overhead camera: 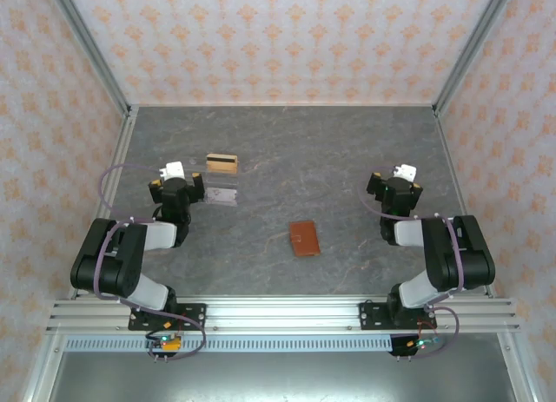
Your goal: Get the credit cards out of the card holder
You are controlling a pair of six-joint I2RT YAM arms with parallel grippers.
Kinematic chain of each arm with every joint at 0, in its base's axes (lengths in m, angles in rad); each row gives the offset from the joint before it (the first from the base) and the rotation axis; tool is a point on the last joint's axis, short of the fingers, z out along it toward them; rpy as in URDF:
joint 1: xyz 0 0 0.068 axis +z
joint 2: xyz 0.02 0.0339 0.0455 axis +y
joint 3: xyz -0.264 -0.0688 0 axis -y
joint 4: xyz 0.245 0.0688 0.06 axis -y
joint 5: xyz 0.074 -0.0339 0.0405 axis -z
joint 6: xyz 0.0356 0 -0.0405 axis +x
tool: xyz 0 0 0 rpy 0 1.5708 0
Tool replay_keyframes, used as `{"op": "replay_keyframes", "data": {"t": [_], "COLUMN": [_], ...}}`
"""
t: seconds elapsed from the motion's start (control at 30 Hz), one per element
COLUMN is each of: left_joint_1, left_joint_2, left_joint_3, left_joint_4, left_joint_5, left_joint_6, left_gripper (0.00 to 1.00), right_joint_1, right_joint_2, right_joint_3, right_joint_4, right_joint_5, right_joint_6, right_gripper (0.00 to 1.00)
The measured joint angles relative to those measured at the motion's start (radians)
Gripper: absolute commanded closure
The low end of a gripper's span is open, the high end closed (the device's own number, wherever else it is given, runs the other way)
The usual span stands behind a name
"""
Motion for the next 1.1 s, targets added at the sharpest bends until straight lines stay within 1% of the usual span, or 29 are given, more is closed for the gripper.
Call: {"op": "replay_keyframes", "data": {"t": [1.1], "left_joint_1": [0.001], "left_joint_2": [0.000], "left_joint_3": [0.000], "left_joint_4": [-0.002], "left_joint_5": [0.009], "left_joint_6": [0.000], "left_gripper": [0.00], "right_joint_1": [-0.004], "right_joint_2": [-0.004], "right_joint_3": [0.000], "right_joint_4": [-0.013], "right_joint_5": [-0.011], "right_joint_6": [0.000], "right_gripper": [0.01]}}
